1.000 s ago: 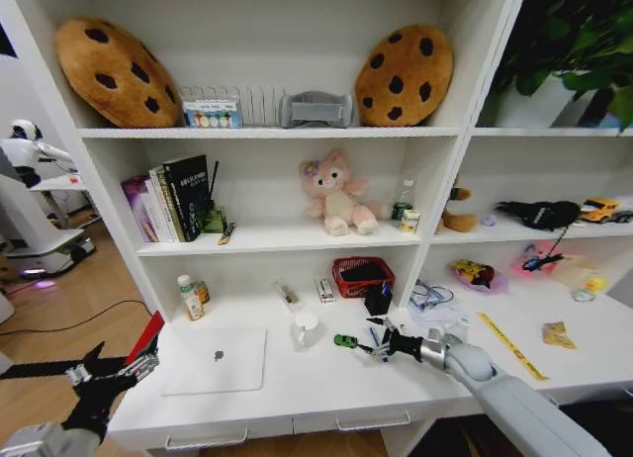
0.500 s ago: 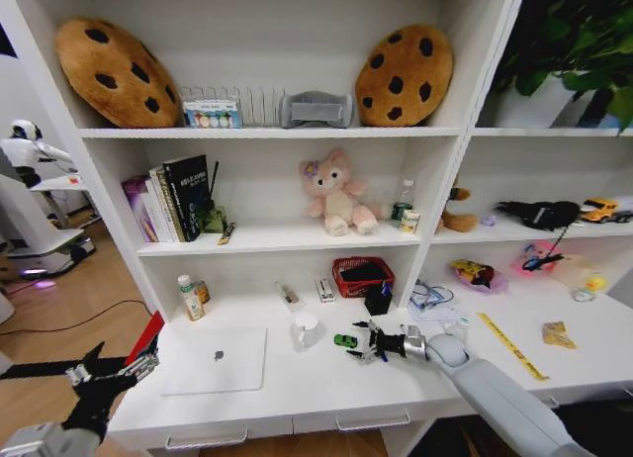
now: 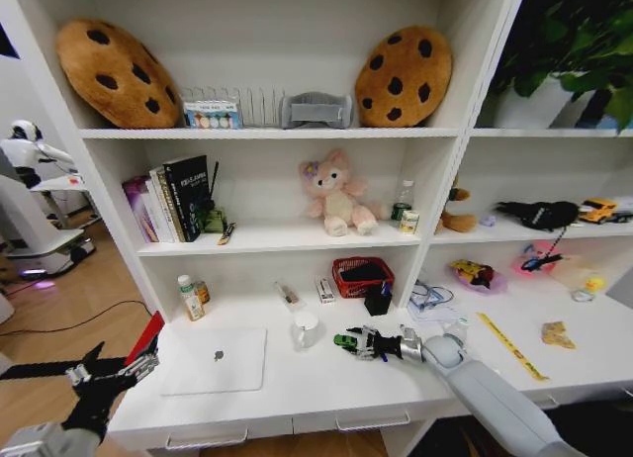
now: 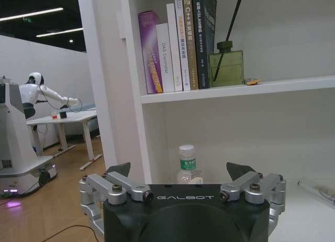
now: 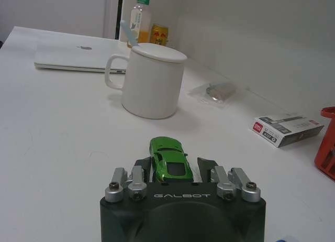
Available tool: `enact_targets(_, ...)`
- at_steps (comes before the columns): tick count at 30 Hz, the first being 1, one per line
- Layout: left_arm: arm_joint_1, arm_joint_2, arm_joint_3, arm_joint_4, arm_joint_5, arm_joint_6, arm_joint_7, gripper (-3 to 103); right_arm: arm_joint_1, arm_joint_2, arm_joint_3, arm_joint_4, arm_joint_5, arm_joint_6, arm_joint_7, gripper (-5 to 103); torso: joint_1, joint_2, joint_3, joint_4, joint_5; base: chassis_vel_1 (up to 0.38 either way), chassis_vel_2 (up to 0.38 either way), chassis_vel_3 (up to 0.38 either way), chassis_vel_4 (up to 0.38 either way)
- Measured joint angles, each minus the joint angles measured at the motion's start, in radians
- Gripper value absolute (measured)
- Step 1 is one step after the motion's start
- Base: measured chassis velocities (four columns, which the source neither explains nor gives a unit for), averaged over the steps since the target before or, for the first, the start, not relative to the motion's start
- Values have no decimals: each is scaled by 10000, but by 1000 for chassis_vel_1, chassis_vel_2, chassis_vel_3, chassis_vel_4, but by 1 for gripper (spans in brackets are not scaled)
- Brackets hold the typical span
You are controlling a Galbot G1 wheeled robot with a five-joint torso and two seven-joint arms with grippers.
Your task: Organize the objects on the table.
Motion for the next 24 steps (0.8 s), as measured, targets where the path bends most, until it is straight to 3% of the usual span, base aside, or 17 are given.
enact_targets(2, 0, 0, 0, -1, 0, 0, 0, 100, -85, -31, 68, 32, 85, -34, 14, 41, 1, 0, 1, 0, 2, 0, 0, 0, 0)
enact_targets(5, 0, 0, 0, 0, 0, 0, 0, 100, -157, -66, 116, 86, 207, -63, 22, 35, 1, -2, 2, 0, 2, 0, 0, 0, 0)
enact_targets(14, 0, 0, 0, -1, 0, 0, -1, 100, -675, -416, 857, 1208, 964, -301, 394, 35, 2, -4, 4, 1, 5, 0, 0, 0, 0)
enact_targets(19, 0, 0, -1, -1, 0, 0, -3, 100, -1441, -1950, 2530, 3423, 2101, -726, 738, 35, 1, -3, 3, -4, 2, 0, 0, 0, 0)
enact_targets(22, 0, 0, 0, 0, 0, 0, -2, 100, -1488, -2402, 2933, 4050, 2562, -866, 855, 35, 1, -3, 2, -4, -3, 0, 0, 0, 0)
enact_targets(24, 0, 0, 0, -1, -1, 0, -1, 100, -1098, -3023, 3340, 5080, 3710, -1364, 1173, 35, 1, -3, 1, -5, -2, 0, 0, 0, 0)
